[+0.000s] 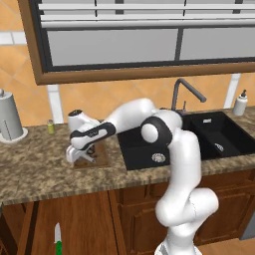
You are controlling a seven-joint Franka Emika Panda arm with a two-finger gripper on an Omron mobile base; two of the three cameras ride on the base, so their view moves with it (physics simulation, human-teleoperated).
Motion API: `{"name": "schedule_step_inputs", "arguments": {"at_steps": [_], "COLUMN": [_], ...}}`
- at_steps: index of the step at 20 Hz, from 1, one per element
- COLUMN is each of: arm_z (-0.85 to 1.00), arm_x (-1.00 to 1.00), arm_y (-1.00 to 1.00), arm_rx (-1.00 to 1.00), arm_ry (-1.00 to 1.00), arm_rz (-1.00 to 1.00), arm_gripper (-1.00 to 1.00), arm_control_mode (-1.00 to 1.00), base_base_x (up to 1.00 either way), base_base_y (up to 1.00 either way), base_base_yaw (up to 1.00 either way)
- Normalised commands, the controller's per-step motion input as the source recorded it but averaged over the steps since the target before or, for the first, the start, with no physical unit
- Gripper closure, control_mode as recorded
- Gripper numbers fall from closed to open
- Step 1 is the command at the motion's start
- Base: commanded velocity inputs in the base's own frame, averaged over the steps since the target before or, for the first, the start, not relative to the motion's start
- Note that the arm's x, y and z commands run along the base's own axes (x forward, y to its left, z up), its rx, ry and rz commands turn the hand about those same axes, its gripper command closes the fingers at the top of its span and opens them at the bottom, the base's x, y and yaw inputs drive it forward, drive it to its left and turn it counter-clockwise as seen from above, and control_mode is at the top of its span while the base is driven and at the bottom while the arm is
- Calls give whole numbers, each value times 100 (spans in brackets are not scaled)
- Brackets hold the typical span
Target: Place the appropriate cutting tool for cutting the cucumber skin on the cutting board.
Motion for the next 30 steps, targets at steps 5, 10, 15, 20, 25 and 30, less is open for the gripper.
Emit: {"name": "schedule_step_inputs", "arguments": {"at_steps": [5, 10, 15, 20, 25, 30], "arm_z": [-33, 19, 80, 100, 90, 72], "arm_x": [12, -51, -100, -94, -98, -64], "arm_y": [1, -7, -29, -22, -23, -38], "arm_rx": [0, 0, 0, 0, 0, 0], "arm_ry": [0, -4, -10, -19, -18, -7], "arm_rz": [0, 0, 0, 0, 0, -1], "arm_gripper": [-100, -100, -100, -100, -100, -100], "arm_control_mode": [-100, -100, -100, -100, -100, -100], "base_base_x": [0, 0, 0, 0, 0, 0], "base_base_y": [0, 0, 0, 0, 0, 0], "base_base_yaw": [0, 0, 0, 0, 0, 0]}}
